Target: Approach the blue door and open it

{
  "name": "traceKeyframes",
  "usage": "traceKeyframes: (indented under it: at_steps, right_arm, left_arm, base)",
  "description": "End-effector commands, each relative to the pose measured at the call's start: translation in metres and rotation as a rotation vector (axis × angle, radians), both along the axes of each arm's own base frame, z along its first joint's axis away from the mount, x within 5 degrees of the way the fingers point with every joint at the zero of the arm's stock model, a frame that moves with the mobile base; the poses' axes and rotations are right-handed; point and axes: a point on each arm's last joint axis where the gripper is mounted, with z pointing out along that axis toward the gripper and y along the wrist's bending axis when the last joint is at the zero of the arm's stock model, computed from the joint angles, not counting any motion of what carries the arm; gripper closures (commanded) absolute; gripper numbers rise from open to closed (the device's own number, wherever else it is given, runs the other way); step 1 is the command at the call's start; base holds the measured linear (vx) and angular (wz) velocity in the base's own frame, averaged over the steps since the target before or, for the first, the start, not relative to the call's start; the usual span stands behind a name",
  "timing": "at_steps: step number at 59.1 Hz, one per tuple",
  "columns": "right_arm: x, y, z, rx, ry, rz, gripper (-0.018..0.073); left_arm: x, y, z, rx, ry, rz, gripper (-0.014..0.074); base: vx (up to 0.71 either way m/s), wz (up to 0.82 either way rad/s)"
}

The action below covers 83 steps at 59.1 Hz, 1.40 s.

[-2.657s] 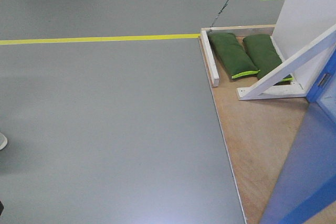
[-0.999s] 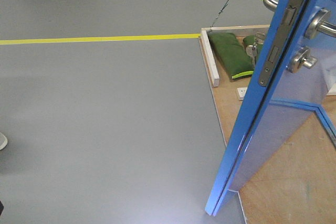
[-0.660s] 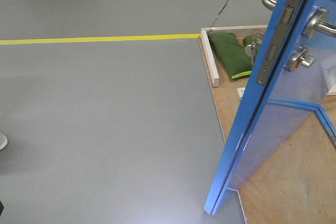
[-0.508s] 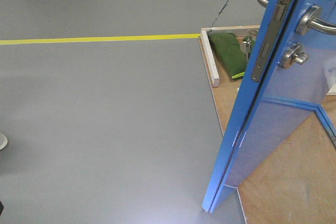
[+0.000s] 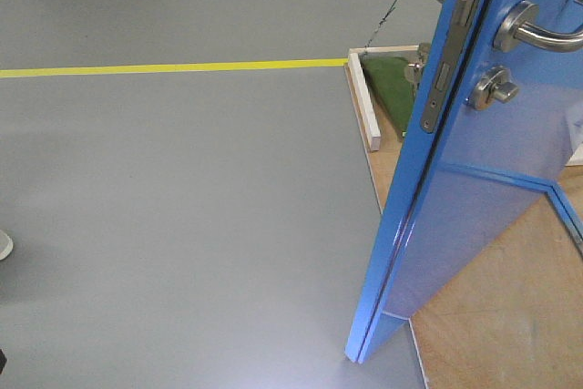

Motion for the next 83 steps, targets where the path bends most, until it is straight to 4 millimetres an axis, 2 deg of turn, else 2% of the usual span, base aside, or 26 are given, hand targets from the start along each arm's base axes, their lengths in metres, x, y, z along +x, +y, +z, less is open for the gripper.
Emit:
traceKeyframes:
  at_steps: [1, 83]
  right_arm:
    - [-0.0129, 0.0031, 0.0211, 0.031, -0.082, -0.009, 0.0547]
    - [-0.0120, 0.0016, 0.0211, 0.030, -0.082, -0.028, 0.0547]
  left_arm:
    - [-0.0005, -0.0009, 0.0171, -0.009, -0.123, -0.011, 0.0524]
    - [-0.0005, -0.0009, 0.0171, -0.009, -0.123, -0.011, 0.0524]
  base:
    - [0.00, 0.00]
    - [0.00, 0.00]
